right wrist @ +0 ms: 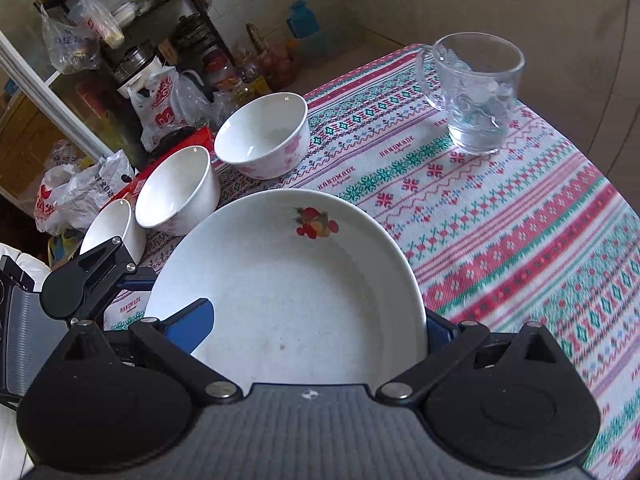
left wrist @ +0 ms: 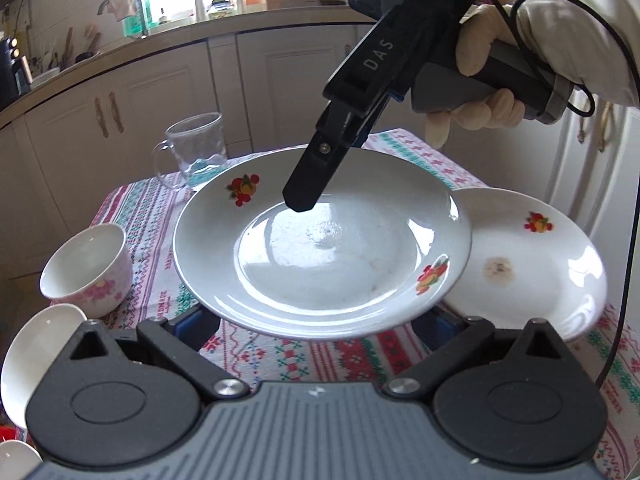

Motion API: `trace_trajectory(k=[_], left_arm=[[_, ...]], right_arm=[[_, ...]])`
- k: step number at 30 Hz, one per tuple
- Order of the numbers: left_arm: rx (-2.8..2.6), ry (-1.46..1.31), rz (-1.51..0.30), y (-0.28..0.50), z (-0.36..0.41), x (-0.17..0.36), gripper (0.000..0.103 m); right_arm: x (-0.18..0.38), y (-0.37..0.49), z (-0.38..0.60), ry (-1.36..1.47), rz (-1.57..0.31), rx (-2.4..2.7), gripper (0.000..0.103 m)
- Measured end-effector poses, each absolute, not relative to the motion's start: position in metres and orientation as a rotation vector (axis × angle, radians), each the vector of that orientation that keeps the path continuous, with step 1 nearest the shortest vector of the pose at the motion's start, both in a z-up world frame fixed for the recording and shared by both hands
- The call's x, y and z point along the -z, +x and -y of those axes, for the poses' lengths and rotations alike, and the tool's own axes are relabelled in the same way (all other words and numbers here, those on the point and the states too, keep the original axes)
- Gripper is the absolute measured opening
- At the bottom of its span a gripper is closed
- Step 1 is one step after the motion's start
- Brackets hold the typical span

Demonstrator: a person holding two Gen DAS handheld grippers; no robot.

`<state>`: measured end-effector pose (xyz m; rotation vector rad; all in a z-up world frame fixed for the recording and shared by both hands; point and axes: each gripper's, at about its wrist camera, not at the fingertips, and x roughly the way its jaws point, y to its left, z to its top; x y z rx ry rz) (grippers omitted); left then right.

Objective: Organize plates and bowls
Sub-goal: 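Carry the flower-print plate with the right tool over the plate stack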

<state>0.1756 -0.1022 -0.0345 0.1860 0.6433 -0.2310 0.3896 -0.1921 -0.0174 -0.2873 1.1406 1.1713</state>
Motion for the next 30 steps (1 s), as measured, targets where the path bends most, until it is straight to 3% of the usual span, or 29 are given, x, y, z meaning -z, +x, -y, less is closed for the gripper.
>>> trace_trajectory(k=[30], left_arm=[[0.524,0.299,-0.683,0.142,0.164,0.041,0.101]], right_arm=[[0.030,0.299,0.319,-0.110,-1.128,-0.887,0.103]])
